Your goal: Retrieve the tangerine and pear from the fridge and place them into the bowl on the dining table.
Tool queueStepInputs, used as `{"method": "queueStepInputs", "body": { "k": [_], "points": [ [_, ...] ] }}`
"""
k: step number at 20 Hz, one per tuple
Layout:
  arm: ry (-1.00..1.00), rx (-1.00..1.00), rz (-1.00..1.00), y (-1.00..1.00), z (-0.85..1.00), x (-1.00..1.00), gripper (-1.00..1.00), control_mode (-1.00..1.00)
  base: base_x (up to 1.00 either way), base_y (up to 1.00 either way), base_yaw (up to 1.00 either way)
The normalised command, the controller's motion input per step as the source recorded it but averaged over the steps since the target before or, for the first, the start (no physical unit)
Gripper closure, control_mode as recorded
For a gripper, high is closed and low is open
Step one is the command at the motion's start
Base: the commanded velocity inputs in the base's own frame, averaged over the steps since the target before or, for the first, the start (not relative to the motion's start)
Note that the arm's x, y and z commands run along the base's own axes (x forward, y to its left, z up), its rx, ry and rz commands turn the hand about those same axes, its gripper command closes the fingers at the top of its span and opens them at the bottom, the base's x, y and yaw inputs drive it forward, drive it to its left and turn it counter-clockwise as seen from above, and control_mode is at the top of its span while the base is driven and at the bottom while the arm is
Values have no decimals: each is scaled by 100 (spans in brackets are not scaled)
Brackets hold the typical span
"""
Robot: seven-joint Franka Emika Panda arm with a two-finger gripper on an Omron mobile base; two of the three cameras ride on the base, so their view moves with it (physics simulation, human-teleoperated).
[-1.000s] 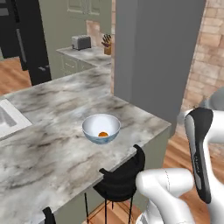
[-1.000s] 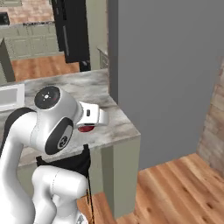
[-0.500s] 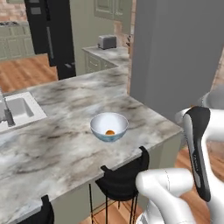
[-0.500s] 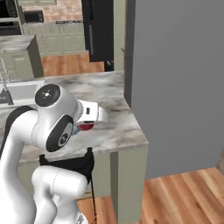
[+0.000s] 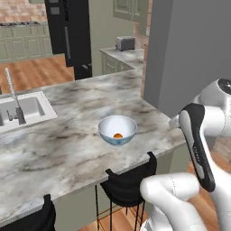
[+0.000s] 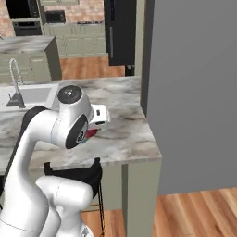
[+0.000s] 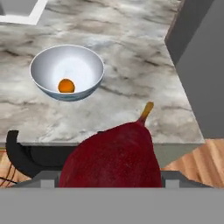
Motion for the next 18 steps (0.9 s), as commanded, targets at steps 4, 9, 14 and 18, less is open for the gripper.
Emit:
{"method": "queueStepInputs", "body": {
  "k": [4, 9, 14, 18],
  "points": [
    [29, 0, 45, 48, -49, 100, 100, -100, 0, 0, 0],
    [25, 0, 38, 52, -41, 93, 100, -100, 0, 0, 0],
    [10, -1, 23, 57, -23, 55, 100, -100, 0, 0, 0],
    [1, -2, 9, 53, -21, 62, 100, -100, 0, 0, 0]
  ]
}}
